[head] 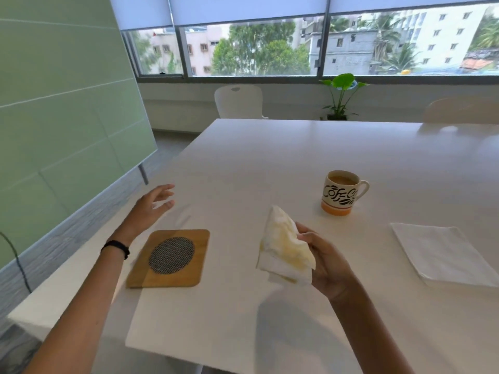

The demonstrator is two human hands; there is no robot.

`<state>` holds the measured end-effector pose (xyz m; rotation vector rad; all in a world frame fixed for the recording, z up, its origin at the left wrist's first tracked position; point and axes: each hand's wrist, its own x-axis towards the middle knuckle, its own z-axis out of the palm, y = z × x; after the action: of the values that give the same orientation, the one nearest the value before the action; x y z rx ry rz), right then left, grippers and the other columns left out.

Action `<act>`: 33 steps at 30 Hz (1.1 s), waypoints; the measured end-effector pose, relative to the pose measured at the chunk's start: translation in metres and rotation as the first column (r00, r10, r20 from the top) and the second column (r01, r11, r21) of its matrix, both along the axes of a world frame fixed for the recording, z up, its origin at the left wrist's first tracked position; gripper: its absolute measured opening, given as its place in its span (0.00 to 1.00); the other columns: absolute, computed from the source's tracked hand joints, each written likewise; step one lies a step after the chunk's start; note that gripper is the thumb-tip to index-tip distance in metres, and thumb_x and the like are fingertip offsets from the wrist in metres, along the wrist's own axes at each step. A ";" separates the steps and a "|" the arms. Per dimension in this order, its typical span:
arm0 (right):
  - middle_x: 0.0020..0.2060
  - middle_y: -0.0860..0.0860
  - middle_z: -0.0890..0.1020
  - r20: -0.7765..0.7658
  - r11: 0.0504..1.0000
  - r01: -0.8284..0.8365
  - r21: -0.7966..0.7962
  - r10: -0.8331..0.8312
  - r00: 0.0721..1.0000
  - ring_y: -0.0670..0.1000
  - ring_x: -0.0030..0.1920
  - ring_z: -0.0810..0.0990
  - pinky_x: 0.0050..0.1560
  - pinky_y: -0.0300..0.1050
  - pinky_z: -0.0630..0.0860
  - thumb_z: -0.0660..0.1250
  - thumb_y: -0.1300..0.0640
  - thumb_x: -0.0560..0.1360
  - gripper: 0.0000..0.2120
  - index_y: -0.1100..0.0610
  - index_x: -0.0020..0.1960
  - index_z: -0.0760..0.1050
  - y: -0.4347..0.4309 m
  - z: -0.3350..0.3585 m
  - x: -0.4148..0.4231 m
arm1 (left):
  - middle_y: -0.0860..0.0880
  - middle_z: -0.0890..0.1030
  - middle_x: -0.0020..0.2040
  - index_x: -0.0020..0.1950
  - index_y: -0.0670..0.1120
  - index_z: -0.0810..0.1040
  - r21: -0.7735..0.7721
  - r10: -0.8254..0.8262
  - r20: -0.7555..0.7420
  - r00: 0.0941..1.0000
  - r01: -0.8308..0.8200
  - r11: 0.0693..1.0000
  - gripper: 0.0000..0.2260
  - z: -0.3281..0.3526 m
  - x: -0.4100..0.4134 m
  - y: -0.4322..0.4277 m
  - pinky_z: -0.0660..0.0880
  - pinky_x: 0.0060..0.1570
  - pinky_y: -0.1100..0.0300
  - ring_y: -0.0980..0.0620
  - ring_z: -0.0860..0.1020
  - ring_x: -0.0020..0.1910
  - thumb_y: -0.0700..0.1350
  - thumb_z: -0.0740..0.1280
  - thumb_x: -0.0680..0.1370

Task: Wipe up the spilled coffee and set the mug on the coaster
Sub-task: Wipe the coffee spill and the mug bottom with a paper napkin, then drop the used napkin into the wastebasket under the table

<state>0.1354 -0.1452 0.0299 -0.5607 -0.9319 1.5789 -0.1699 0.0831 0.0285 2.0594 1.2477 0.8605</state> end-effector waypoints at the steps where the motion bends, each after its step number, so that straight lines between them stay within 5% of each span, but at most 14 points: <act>1: 0.41 0.50 0.84 0.011 1.000 -0.008 0.001 0.008 1.000 0.47 0.40 0.82 0.40 0.39 0.78 0.75 0.51 0.60 0.22 0.55 0.53 0.80 0.001 0.001 -0.012 | 0.46 0.76 0.61 0.65 0.50 0.70 -0.020 0.014 -0.054 0.998 -0.015 1.000 0.16 -0.006 -0.014 -0.002 0.67 0.63 0.51 0.47 0.73 0.64 0.42 0.65 0.77; 5: 0.40 0.50 0.84 0.066 0.999 -0.028 -0.034 0.030 0.997 0.46 0.39 0.82 0.39 0.38 0.78 0.67 0.58 0.67 0.14 0.55 0.52 0.80 0.003 -0.003 -0.069 | 0.44 0.73 0.67 0.67 0.46 0.69 -0.102 0.012 -0.211 0.978 -0.034 0.994 0.19 -0.032 -0.061 -0.019 0.64 0.63 0.56 0.47 0.69 0.67 0.44 0.65 0.77; 11: 0.41 0.46 0.83 0.286 0.983 -0.158 -0.090 0.178 0.941 0.44 0.39 0.81 0.35 0.34 0.79 0.63 0.60 0.74 0.10 0.52 0.52 0.78 -0.004 -0.024 -0.179 | 0.47 0.69 0.71 0.68 0.45 0.69 -0.146 0.008 -0.211 0.977 -0.039 0.988 0.17 -0.057 -0.129 -0.054 0.62 0.67 0.59 0.53 0.67 0.68 0.45 0.61 0.79; 18: 0.42 0.43 0.82 0.508 0.865 -0.363 -0.347 0.498 0.703 0.44 0.43 0.81 0.40 0.36 0.80 0.64 0.61 0.76 0.10 0.46 0.49 0.78 -0.019 -0.115 -0.276 | 0.46 0.66 0.73 0.70 0.44 0.68 0.037 -0.017 -0.348 0.937 0.032 0.999 0.18 -0.075 -0.169 -0.076 0.54 0.74 0.53 0.51 0.60 0.74 0.43 0.59 0.80; 22: 0.49 0.52 0.79 0.632 0.832 -0.082 -0.548 0.476 0.612 0.46 0.44 0.81 0.45 0.42 0.81 0.65 0.61 0.75 0.10 0.53 0.55 0.75 -0.035 -0.212 -0.288 | 0.46 0.70 0.70 0.68 0.45 0.71 0.143 0.033 -0.319 0.947 0.014 0.990 0.17 -0.083 -0.171 -0.078 0.61 0.71 0.53 0.50 0.66 0.71 0.45 0.59 0.80; 27: 0.58 0.65 0.76 0.649 0.635 0.301 -0.712 0.431 0.627 0.63 0.56 0.77 0.54 0.57 0.77 0.63 0.67 0.75 0.15 0.66 0.61 0.71 -0.050 -0.279 -0.303 | 0.44 0.76 0.65 0.62 0.43 0.76 0.208 0.062 -0.237 0.969 -0.011 0.978 0.14 -0.085 -0.171 -0.075 0.68 0.66 0.55 0.47 0.72 0.65 0.41 0.62 0.77; 30: 0.57 0.65 0.77 0.648 0.636 0.293 -0.714 0.442 0.620 0.62 0.56 0.78 0.54 0.55 0.78 0.62 0.68 0.75 0.14 0.67 0.61 0.72 -0.043 -0.281 -0.335 | 0.45 0.77 0.64 0.61 0.43 0.77 0.227 0.071 -0.212 0.975 -0.021 0.974 0.13 -0.085 -0.172 -0.075 0.69 0.65 0.55 0.48 0.74 0.64 0.40 0.62 0.77; 33: 0.47 0.60 0.79 0.610 0.692 0.181 -0.699 0.445 0.656 0.50 0.39 0.82 0.41 0.42 0.81 0.63 0.66 0.76 0.16 0.68 0.63 0.70 -0.027 -0.268 -0.376 | 0.45 0.77 0.64 0.61 0.43 0.77 0.232 0.070 -0.208 0.976 -0.020 0.973 0.14 -0.085 -0.172 -0.075 0.70 0.65 0.55 0.48 0.74 0.64 0.39 0.62 0.77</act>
<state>-0.2404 -0.1720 -0.2379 -1.8813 -0.9169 1.8713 -0.3418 0.0079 -0.0563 2.3676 1.3681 0.8534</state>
